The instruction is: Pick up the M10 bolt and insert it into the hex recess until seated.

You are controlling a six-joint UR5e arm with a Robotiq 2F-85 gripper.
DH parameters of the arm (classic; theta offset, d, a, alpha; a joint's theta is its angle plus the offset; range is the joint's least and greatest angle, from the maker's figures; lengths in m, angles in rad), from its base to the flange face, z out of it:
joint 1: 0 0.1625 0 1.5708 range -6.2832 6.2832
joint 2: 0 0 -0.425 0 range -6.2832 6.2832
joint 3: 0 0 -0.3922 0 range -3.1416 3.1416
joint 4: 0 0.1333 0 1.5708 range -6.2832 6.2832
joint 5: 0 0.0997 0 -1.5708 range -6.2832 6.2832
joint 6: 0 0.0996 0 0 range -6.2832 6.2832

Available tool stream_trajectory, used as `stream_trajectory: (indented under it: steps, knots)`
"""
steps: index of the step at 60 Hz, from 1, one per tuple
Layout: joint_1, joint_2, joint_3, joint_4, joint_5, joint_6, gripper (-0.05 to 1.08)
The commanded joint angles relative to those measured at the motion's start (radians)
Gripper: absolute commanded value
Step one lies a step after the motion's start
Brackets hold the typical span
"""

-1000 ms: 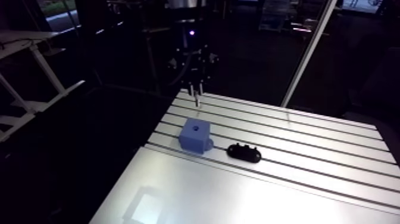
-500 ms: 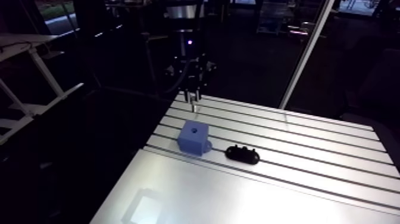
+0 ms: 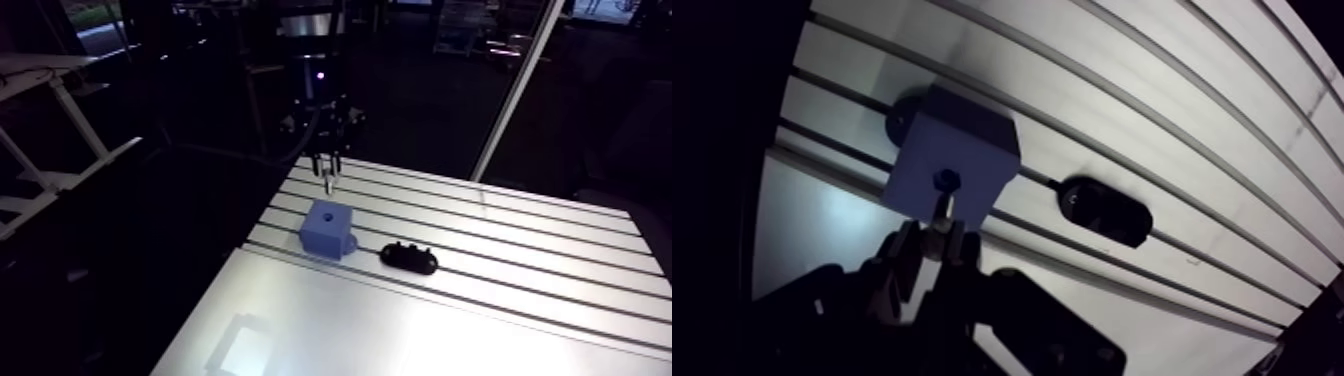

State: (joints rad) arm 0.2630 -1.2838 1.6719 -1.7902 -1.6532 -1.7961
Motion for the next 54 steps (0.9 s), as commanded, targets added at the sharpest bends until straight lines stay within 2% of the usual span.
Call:
stream_trajectory:
  steps: [1,19,27,34,54]
  knots:
    - [0.001,0.002,0.016,-0.008,-0.009,0.001,1.08]
    - [-0.002,-0.008,0.04,-0.01,-0.009,0.001,1.08]
    - [-0.001,-0.009,0.047,-0.017,0.002,0.002,1.08]
    - [0.001,-0.007,0.054,-0.038,0.003,-0.001,1.08]
    - [0.002,-0.005,0.059,-0.054,0.002,-0.001,1.08]
